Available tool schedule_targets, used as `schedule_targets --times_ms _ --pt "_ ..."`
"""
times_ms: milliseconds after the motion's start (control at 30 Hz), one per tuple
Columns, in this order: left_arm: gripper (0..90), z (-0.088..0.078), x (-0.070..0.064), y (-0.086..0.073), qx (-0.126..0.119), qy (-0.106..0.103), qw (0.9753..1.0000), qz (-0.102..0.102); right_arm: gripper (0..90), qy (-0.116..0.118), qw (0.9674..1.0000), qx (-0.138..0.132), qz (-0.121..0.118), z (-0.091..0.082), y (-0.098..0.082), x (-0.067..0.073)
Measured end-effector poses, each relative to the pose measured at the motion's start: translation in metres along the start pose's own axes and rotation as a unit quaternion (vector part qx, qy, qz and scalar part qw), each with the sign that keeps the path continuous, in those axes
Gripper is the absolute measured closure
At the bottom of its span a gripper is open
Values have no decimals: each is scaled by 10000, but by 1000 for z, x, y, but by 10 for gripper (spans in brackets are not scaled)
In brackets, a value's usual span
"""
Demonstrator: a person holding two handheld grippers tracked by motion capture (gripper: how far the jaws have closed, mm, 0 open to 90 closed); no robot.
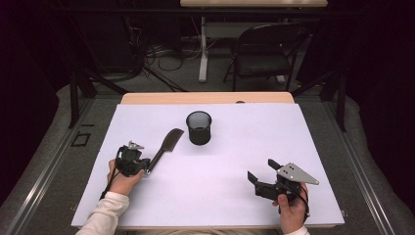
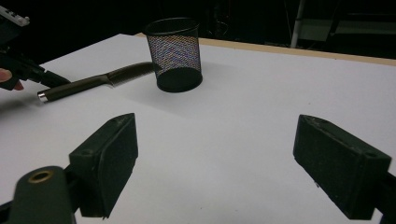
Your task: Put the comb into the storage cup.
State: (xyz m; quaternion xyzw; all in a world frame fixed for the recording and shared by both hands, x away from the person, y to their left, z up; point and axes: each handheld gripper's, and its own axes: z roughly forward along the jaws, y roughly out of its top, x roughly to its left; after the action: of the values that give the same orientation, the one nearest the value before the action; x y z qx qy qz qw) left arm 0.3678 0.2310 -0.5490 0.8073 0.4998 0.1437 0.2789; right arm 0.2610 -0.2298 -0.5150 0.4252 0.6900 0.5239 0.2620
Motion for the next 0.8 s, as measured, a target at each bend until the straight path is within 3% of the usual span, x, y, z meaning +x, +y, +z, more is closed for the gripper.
schedule_targets --times_ms 800 --pt "852 -6 -5 3 -22 19 10000 75 137 -15 10000 20 21 0 0 0"
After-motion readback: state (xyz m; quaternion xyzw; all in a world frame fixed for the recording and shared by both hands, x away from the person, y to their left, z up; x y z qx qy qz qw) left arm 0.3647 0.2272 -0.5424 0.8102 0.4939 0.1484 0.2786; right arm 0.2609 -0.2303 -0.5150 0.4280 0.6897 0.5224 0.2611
